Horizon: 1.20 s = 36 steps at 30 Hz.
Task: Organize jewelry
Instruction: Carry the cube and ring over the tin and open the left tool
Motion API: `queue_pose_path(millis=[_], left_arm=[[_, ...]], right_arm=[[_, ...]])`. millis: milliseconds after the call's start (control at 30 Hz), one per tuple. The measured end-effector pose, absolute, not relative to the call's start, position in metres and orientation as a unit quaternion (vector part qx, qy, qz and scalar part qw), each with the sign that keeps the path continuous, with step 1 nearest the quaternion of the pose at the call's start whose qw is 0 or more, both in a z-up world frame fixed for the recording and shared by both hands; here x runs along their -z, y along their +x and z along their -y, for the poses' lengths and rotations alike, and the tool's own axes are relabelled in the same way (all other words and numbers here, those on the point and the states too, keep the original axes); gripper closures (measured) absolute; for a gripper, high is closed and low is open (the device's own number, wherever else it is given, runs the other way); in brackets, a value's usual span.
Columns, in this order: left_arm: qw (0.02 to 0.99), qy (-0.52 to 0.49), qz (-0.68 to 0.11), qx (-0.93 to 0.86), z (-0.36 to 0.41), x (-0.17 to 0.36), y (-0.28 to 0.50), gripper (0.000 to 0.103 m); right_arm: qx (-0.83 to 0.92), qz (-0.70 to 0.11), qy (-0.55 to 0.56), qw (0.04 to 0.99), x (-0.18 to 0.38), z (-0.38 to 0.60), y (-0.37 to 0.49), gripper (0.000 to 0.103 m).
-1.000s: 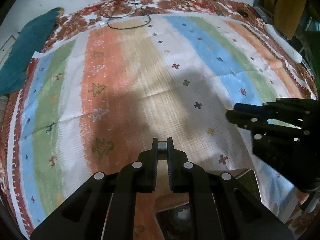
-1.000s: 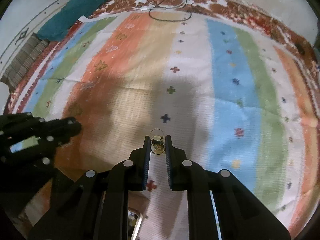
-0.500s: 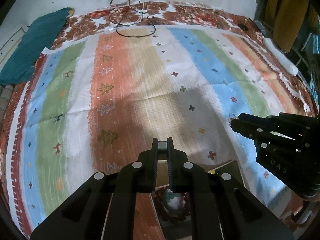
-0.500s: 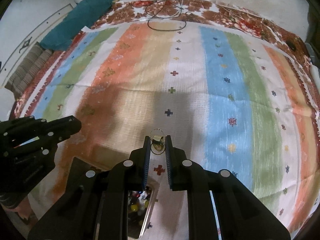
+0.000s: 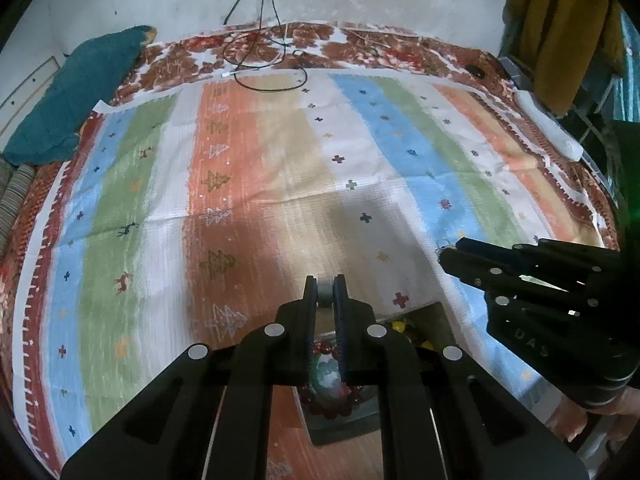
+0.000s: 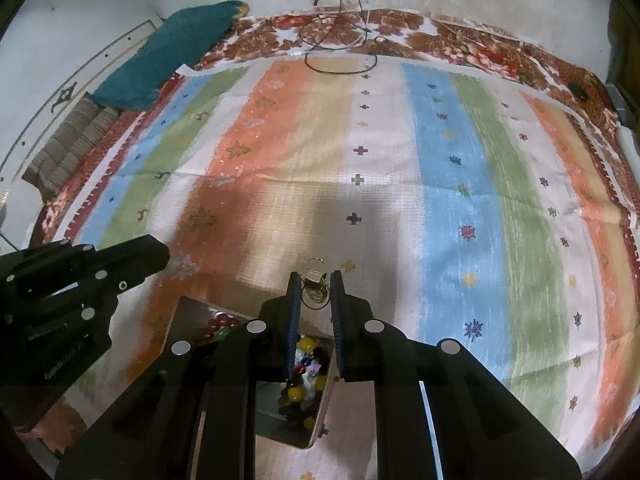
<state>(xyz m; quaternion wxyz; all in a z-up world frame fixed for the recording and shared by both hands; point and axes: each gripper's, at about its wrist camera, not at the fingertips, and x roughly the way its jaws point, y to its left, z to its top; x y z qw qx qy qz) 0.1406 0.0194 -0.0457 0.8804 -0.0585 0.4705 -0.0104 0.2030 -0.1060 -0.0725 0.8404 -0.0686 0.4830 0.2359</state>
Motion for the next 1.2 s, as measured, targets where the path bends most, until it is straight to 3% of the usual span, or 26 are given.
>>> queue_pose_path(millis=[300,767,900,1200], left_arm=[[0.886,-0.056,-0.460,0.019,-0.014,0.039,0.125,0.100],[0.868,-0.088,-0.488,-0.015,-0.036,0.056,0.132,0.096],[0.852,-0.113,-0.510,-0.019,-0.046,0.071,0.145,0.079],[0.824,-0.076,-0.560,-0.037,-0.035,0.103,0.176,0.063]], right_arm=[[-0.243,-0.483,-0.073,0.838,0.074,0.105,0.188,0.087],[-0.248,-0.491,-0.074,0.832,0.077,0.103,0.177,0.087],[-0.248,-0.492,-0.070,0.831,0.077,0.105,0.178,0.087],[-0.250,-0.494,-0.061,0.831,0.074,0.106,0.185,0.087]])
